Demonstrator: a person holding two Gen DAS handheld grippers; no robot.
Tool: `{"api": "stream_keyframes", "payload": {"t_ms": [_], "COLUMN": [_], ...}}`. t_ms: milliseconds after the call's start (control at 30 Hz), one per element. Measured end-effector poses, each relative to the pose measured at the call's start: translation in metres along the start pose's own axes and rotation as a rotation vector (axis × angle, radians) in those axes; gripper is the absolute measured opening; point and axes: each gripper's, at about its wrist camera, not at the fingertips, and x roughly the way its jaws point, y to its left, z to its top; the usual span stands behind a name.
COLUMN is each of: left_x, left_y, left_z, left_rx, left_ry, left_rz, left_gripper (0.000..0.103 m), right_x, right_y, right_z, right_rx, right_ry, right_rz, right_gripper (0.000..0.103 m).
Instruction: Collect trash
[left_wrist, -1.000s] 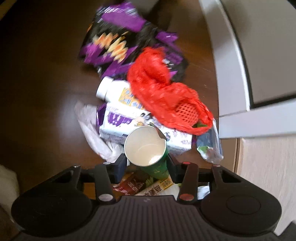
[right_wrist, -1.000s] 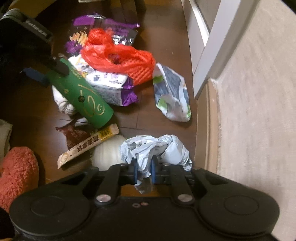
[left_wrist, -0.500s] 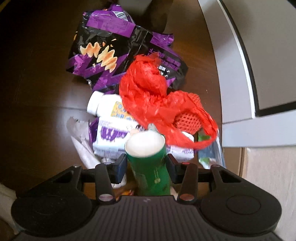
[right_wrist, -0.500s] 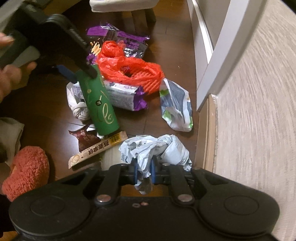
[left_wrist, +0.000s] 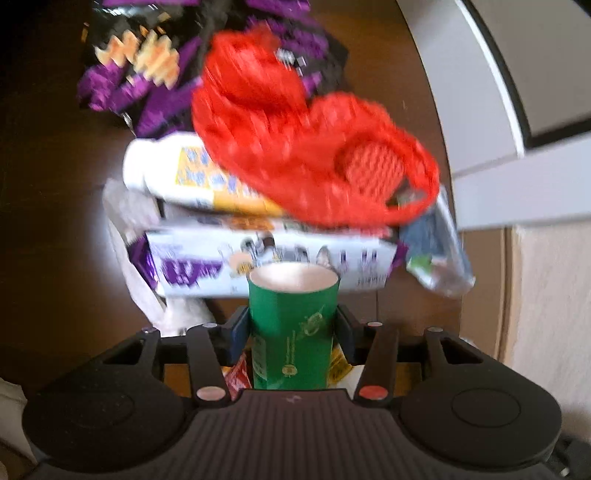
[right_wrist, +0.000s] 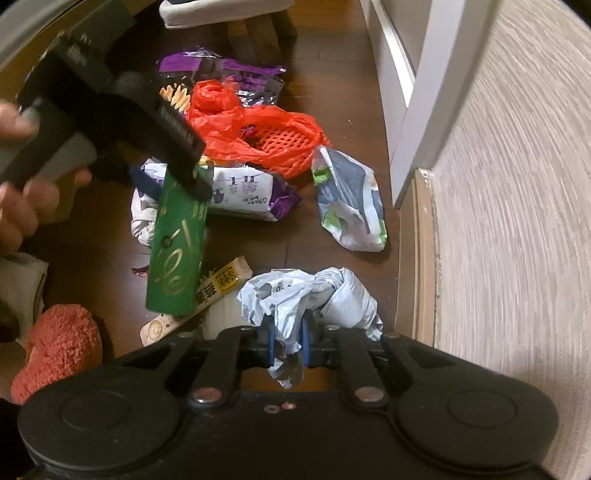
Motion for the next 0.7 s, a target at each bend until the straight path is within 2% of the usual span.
{"api": "stream_keyframes", "payload": {"t_ms": [133, 367, 500, 700], "left_x": [0.014, 0.007, -0.009, -0.060], "left_y": [-0.009, -0.015, -0.016, -0.019], "left_z": [-0.008, -0.023, -0.032, -0.038], "left_rx": [0.029, 0.080, 0.107, 0.171], "left_ry": [0.036, -0.020, -0.068, -0.160], "left_rz": [0.028, 0.048, 0.052, 0.033], "left_gripper": [0.048, 0.048, 0.048, 0.048], "right_x": [0.001, 0.000, -0.010, -0.043], "right_y": [0.002, 0.006, 0.009, 0.020], "right_z": [-0.001, -0.003, -0.003, 0.007], "right_rx": [0.001, -0.027, -0.046, -0.127], "right_ry": [0.001, -0.005, -0.032, -0.123], "right_rz": [0.001, -0.009, -0.019, -0.027], "right_gripper": [0.012, 0.012, 0.012, 0.012]}}
